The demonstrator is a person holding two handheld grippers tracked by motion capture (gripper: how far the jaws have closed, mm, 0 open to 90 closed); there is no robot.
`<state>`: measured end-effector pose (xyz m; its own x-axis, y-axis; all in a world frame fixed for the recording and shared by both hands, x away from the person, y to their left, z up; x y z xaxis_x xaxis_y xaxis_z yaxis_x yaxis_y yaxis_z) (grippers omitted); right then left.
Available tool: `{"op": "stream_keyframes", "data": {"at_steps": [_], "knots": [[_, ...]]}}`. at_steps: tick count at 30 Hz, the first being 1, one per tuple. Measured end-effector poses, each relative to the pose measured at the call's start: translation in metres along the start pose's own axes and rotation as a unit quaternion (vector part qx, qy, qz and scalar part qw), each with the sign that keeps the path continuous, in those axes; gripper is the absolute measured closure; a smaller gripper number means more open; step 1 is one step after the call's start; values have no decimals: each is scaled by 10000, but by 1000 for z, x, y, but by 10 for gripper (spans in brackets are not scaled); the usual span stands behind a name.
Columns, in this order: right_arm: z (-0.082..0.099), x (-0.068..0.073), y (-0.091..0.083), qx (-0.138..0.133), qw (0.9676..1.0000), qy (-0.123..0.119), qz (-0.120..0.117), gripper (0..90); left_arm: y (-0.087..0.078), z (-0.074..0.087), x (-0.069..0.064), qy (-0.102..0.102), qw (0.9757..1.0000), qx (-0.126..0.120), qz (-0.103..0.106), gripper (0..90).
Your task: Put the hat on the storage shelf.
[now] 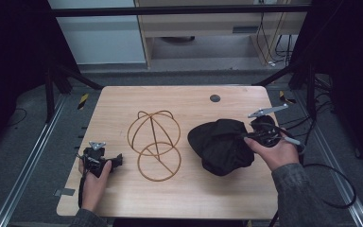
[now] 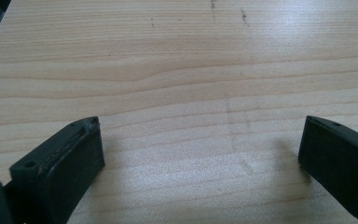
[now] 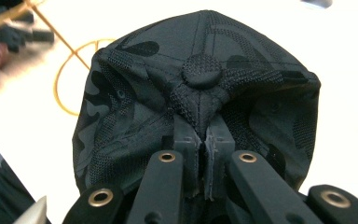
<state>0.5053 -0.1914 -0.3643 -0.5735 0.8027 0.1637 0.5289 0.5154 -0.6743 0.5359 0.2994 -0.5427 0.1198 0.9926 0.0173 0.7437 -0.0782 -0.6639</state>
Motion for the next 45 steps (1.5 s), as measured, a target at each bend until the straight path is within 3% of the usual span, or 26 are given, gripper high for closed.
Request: {"op": "stream_keyframes", "data": {"at_steps": [8, 20, 35, 45], "knots": [[-21, 0, -24, -364, 9992, 8, 181, 863, -1, 0, -1, -5, 10000, 5, -8, 0], [-58, 7, -52, -930, 9955, 83, 143, 865, 0, 0, -2, -30, 10000, -13, -19, 0], [-104, 42, -65, -1519, 9883, -129, -85, 867, 0, 0, -3, -64, 10000, -20, -47, 0], [-127, 64, -66, -1631, 9860, -261, -239, 868, 0, 0, -3, -71, 10000, -10, -59, 0]]}}
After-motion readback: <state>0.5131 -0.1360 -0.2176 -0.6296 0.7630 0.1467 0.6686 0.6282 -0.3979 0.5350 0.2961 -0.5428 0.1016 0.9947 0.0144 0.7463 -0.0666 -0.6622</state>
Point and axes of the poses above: each handheld gripper's, and its own axes: y roughly forward along the jaws, z roughly out of its underside, x roughly to its left, the point moved 5 cm from there along y, roughly forward along the jaws, and after that the axes turned 3 degrees about -x, right-handed, at the moved point
